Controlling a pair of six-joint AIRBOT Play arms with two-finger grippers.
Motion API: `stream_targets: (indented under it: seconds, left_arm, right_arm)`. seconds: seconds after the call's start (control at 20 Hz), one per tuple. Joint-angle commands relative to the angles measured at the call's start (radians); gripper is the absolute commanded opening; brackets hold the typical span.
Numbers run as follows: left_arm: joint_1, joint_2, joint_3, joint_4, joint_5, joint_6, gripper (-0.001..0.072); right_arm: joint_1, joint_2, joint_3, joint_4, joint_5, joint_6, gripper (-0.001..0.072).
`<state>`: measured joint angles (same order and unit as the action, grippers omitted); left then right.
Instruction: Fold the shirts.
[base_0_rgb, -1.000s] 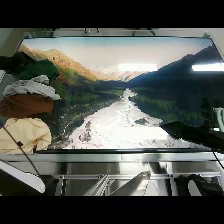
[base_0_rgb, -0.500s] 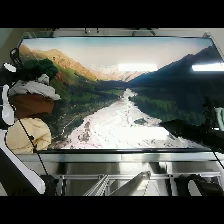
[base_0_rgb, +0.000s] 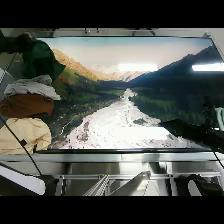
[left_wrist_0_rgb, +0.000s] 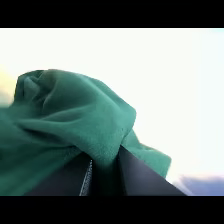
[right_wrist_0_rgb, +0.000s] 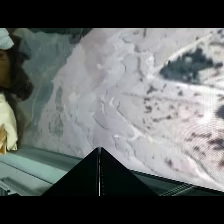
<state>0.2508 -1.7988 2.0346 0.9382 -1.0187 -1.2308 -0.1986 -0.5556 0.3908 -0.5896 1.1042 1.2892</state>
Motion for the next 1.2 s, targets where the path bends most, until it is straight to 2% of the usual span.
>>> stream_targets:
  seconds: [0.0,0.1,0.15,0.25,0.35,0.4,0.45,0.5,0.55,0.6,0.75,0.9,1.05,1.15]
  left_arm:
    - [-0.086,0.175,-0.017,-0.301,-0.380,0.070,0.0027]
    - [-0.176,0.242,-0.017,-0.463,-0.496,0.050,0.0028]
    - [-0.229,0.274,-0.022,-0.478,-0.525,0.014,0.0029]
    - [-0.334,0.333,-0.072,-0.476,-0.526,-0.010,0.0032]
    - [-0.433,0.370,-0.154,-0.400,-0.484,-0.010,0.0037]
    - [-0.478,0.376,-0.196,-0.320,-0.460,-0.010,0.0161]
    - [-0.508,0.375,-0.230,-0.241,-0.447,-0.012,0.0303]
    - [-0.534,0.372,-0.266,-0.165,-0.432,-0.013,0.0303]
    - [-0.542,0.365,-0.293,-0.112,-0.420,-0.021,0.0304]
    - [-0.541,0.351,-0.314,-0.072,-0.420,-0.042,0.0323]
    - [-0.494,0.308,-0.388,-0.042,-0.490,-0.119,0.0324]
    - [-0.453,0.281,-0.511,-0.043,-0.578,-0.140,0.0333]
    - [-0.477,0.282,-0.676,-0.058,-0.501,-0.113,0.0333]
    - [-0.515,0.272,-0.777,-0.096,-0.375,-0.071,0.0341]
  right_arm:
    - [0.001,0.001,0.000,0.000,0.024,-0.048,0.0021]
    - [0.001,0.001,0.000,0.000,0.032,-0.047,0.0021]
    - [0.000,0.001,0.000,0.000,0.033,-0.047,0.0021]
    - [0.000,0.000,0.000,0.000,0.029,-0.047,0.0021]
    - [0.000,0.001,0.000,0.000,0.029,-0.047,0.0021]
    - [0.000,0.001,0.000,0.000,0.030,-0.047,0.0028]
    - [0.000,0.001,0.000,0.000,0.030,-0.047,0.0102]
    - [-0.002,0.001,0.000,0.000,0.030,-0.047,0.0296]
    - [-0.002,0.001,0.000,0.000,0.029,-0.047,0.0360]
    - [-0.002,0.000,0.000,-0.002,0.029,-0.048,0.0368]
    - [-0.030,0.001,0.007,-0.073,0.031,-0.047,0.0368]
    - [-0.171,0.000,0.047,-0.189,0.033,-0.027,0.0361]
    - [-0.319,-0.040,0.092,-0.381,0.013,0.086,0.0362]
    - [-0.370,-0.134,0.096,-0.420,-0.005,0.089,0.0362]
